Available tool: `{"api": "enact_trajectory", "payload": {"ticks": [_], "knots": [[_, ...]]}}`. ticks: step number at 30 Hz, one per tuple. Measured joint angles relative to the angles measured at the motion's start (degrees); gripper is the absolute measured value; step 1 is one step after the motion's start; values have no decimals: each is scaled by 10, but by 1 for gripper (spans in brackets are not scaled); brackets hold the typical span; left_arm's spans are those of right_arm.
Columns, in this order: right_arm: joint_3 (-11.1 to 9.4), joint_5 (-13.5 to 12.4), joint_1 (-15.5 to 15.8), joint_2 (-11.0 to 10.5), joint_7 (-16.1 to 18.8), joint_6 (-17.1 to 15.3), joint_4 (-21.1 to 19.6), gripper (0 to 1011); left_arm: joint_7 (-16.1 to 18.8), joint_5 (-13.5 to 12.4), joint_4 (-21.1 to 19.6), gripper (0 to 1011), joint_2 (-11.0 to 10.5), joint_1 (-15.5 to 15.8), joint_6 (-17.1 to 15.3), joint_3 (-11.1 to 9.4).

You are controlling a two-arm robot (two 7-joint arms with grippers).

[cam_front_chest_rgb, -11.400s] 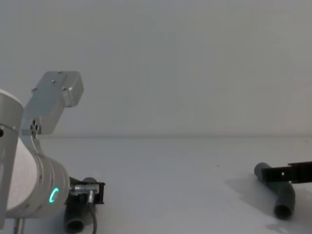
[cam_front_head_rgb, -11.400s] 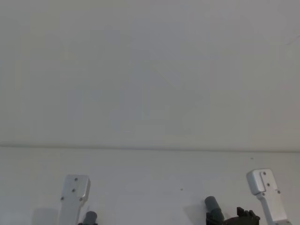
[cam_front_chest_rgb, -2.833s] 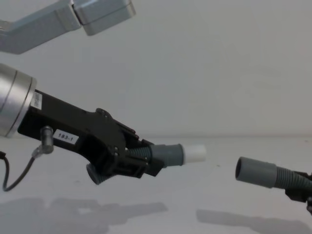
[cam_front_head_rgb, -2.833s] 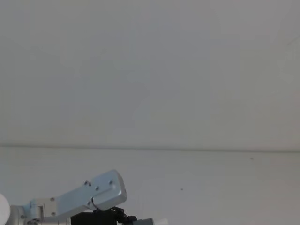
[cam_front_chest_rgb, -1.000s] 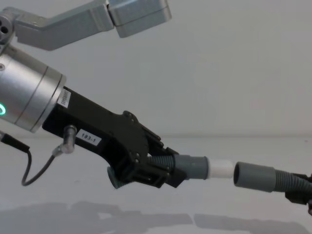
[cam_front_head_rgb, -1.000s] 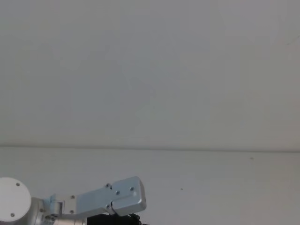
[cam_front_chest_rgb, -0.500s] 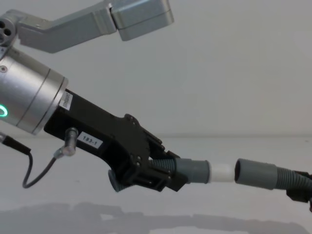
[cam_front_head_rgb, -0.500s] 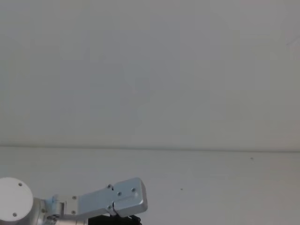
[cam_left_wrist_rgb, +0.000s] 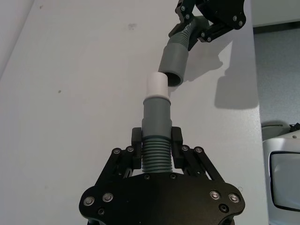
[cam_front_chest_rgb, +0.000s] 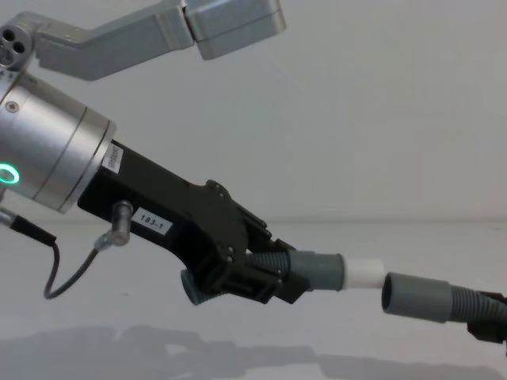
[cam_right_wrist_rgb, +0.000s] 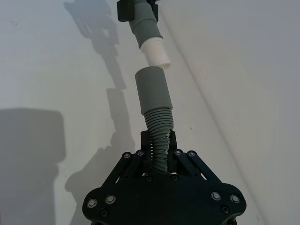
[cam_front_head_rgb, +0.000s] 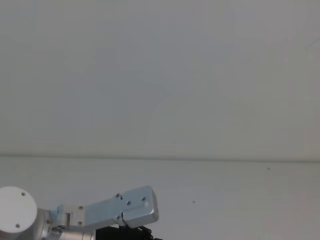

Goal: Use both hands to pick up one end of the pipe from the table, align the ends, and insert them.

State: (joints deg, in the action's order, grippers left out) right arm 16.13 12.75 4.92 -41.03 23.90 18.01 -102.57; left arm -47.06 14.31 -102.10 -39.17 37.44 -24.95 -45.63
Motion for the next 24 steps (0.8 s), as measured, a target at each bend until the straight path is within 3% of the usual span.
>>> {"api": "enact_trajectory", "payload": {"ticks": [24], "knots": [[5, -6, -13, 2, 4, -9, 9, 157, 0, 16, 4, 327, -5, 6, 2, -8]]}}
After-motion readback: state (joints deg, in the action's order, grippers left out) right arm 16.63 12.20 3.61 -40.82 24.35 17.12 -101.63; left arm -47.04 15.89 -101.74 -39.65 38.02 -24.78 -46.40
